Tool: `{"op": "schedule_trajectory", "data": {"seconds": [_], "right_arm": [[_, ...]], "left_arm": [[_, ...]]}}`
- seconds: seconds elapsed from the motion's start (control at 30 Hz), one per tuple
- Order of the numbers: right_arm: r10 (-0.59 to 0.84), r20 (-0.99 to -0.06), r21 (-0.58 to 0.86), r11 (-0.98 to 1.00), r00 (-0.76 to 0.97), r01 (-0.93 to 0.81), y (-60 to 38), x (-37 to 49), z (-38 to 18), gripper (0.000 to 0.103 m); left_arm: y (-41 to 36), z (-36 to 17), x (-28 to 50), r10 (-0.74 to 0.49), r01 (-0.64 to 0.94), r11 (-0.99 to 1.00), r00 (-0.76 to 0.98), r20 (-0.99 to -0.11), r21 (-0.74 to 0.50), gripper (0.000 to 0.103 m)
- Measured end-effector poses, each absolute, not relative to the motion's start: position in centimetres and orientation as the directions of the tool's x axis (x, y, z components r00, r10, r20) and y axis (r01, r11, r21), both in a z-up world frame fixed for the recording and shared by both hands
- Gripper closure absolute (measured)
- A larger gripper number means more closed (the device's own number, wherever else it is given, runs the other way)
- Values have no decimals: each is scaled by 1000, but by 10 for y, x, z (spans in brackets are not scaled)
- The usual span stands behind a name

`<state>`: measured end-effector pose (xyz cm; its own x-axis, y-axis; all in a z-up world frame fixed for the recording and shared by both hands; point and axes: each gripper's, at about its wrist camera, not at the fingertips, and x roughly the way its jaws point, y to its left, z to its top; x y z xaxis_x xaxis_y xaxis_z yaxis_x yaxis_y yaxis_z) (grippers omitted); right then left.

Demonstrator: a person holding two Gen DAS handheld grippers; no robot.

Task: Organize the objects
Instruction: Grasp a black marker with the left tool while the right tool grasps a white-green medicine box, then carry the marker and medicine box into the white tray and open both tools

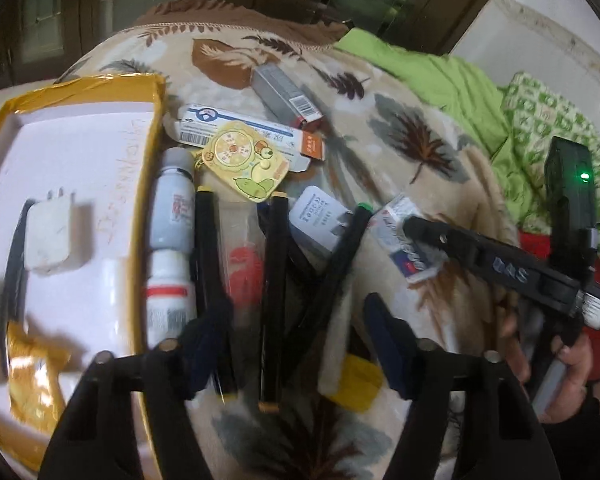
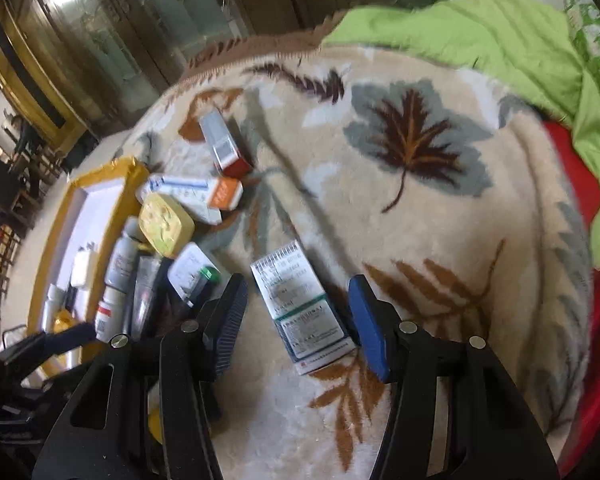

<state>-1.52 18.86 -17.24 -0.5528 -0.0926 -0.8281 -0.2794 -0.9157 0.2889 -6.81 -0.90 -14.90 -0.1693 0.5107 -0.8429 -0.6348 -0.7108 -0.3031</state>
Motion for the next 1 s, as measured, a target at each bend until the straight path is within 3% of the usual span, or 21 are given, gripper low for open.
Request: {"op": "schedule_trajectory", "data": {"seconds": [0.2,0.23,0.43,0.53,0.63,1.0], "right_arm": [[-104,-841,309,-898,-531,-314,191,-17,-186,50],[-115,-842,324,-889,-527,-324,193,-17,-189,50],[-107,-856,301,-898,-505,-321,186,-20,-194,50],[-73,-863,262,-911,-500,-319,183,-20,-192,60],[-64,-862,259,-909,-503,-327,182,-19,-192,62],[-126,-752,411,-856,-647,-312,159,-2,-155,65]], "left_arm": [[-6,-169,-81,501,-618,-720,-147,-853,-315,82],[-4,-169,-81,494,-626,-717,-148,-857,-305,84],[-2,-172,-73,500,-648,-702,-155,-852,-294,89],[-12,-172,-74,512,-631,-711,-161,-844,-311,90],[-21,-170,-74,507,-615,-724,-166,-846,-313,90],[-81,-146,-82,567,-495,-757,-172,-806,-427,90]]}}
